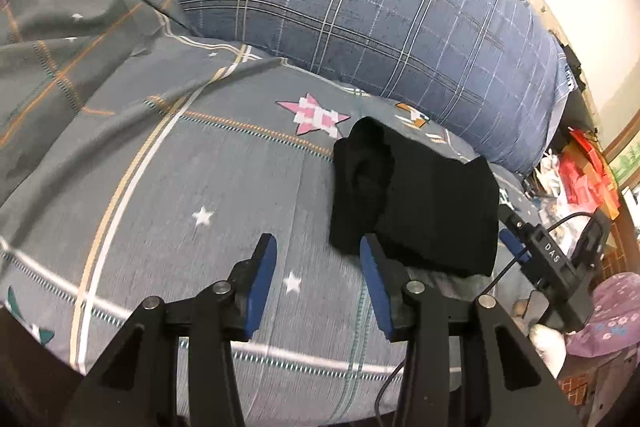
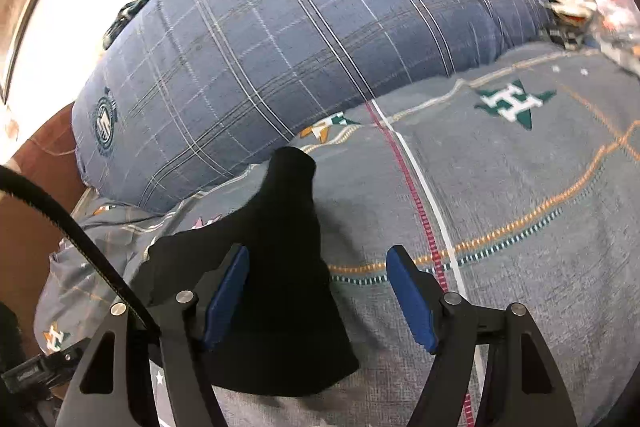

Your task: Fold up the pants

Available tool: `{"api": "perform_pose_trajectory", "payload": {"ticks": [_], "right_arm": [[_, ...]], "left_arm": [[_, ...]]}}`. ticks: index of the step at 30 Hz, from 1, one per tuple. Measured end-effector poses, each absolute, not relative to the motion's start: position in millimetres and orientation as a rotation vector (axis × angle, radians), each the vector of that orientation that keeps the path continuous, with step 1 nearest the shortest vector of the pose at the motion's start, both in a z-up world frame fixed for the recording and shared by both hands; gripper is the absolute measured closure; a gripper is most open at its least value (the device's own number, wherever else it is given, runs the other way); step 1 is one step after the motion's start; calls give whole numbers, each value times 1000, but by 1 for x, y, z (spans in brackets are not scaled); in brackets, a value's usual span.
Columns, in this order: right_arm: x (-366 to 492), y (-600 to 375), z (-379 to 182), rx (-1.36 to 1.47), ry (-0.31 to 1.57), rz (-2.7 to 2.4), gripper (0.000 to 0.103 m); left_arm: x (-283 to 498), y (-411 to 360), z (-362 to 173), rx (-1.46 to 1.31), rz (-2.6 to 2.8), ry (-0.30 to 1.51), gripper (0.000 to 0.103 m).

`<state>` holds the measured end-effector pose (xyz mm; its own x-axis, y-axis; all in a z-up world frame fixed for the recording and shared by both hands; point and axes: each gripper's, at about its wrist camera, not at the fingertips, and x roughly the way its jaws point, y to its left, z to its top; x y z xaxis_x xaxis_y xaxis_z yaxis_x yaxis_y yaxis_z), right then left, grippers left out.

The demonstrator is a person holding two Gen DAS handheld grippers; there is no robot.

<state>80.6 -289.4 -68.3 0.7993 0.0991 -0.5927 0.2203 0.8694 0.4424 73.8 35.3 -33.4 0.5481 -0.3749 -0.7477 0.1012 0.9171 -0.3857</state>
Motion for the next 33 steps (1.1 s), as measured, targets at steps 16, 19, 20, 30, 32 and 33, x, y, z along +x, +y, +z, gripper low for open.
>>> {"api": "perform_pose_trajectory", "payload": {"ticks": [16, 19, 20, 30, 32, 33], "right_arm": [[76, -274, -70, 440, 643, -81, 45], [75, -277, -71, 458, 643, -78, 45], [75, -278, -71, 463, 644, -76, 45], [77, -282, -74, 485, 651, -65, 44], [77, -282, -74, 491, 653, -64, 42], [77, -283, -75, 498, 655, -63, 41]], "left_arm": [[21, 54, 12, -240, -180, 846, 53], [23, 56, 10, -253, -176, 857, 53], [23, 55, 8, -256, -176, 861, 53], [26, 47, -9, -261, -178, 914, 53], [25, 47, -11, -264, -179, 919, 53], [25, 47, -12, -267, -180, 923, 52]]}}
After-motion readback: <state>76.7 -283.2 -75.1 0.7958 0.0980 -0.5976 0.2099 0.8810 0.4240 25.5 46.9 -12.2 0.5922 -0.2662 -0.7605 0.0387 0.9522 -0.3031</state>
